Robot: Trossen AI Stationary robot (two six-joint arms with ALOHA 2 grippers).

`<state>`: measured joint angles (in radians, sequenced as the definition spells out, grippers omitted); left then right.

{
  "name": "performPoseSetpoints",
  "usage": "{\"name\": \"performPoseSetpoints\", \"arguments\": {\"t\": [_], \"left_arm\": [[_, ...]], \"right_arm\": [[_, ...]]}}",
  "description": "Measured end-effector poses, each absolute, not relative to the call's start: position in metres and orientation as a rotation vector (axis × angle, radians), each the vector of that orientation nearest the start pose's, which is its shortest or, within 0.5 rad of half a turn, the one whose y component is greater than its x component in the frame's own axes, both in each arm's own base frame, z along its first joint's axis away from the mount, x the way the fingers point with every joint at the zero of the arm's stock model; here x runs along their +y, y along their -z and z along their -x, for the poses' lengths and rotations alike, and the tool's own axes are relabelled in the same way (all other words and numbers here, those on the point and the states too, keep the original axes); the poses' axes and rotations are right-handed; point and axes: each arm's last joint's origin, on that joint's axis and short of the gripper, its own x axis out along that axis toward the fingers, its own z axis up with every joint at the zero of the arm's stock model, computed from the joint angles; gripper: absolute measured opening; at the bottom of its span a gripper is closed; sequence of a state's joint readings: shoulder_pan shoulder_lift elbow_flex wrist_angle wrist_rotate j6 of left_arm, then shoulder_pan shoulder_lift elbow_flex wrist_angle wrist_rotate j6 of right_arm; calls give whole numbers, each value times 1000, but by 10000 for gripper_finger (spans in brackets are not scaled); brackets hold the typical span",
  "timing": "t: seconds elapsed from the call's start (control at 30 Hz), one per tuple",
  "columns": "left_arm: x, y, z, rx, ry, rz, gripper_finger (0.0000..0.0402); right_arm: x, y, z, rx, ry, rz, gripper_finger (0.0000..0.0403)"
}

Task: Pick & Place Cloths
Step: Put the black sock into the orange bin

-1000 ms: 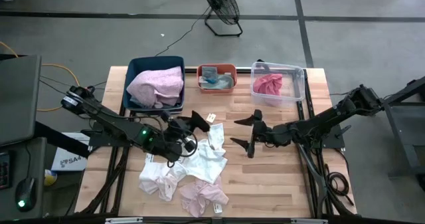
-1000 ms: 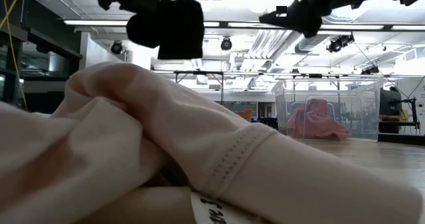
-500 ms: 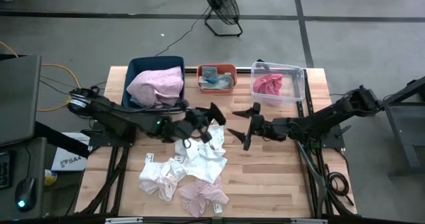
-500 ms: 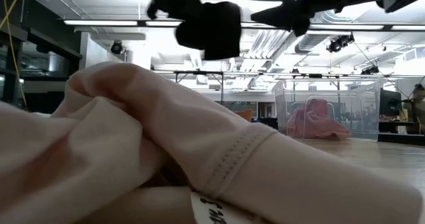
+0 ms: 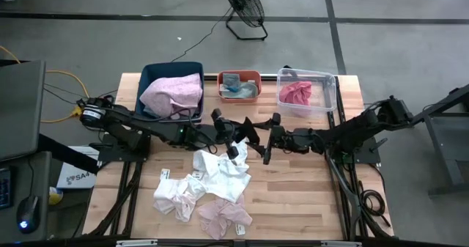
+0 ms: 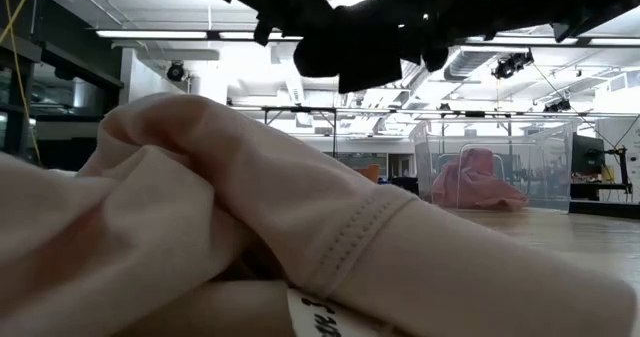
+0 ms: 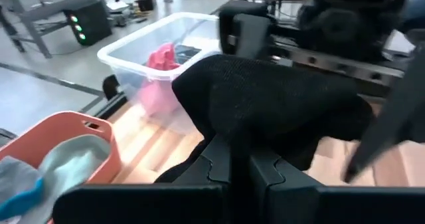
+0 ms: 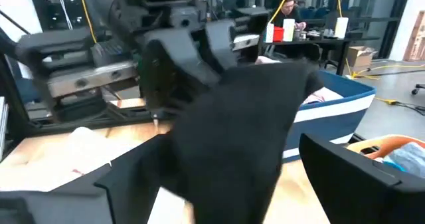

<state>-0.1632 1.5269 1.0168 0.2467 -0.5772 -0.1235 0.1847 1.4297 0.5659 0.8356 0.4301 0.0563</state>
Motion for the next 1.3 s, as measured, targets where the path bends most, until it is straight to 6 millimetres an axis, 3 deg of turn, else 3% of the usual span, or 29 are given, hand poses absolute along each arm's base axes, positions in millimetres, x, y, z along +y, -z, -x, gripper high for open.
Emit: {"name": "performPoseSetpoints", "arguments": {"t": [0.17, 0.3, 0.5, 0.77, 0.93, 1.07, 1.3], "left_arm": [[-42, -280, -340, 189, -362, 40, 4], [-42, -280, -340, 186, -344, 31, 4], [-42, -280, -340, 187, -343, 32, 4], [-42, -279, -340, 202, -340, 33, 5], [-42, -277, -339, 214, -343, 51, 12], [-42, -275, -339, 224, -359, 46, 60], [-39, -276, -338, 218, -442, 28, 202]], "right_arm": [[35, -215, -281, 14, 171, -69, 327], [34, -215, -281, 17, 139, -77, 292], [34, -213, -281, 40, 136, -72, 195], [34, -213, -281, 41, 142, -82, 33], [34, -212, -281, 50, 143, -96, 12], [33, -209, -281, 71, 153, -108, 8], [32, -204, -280, 126, 186, -138, 7]]}}
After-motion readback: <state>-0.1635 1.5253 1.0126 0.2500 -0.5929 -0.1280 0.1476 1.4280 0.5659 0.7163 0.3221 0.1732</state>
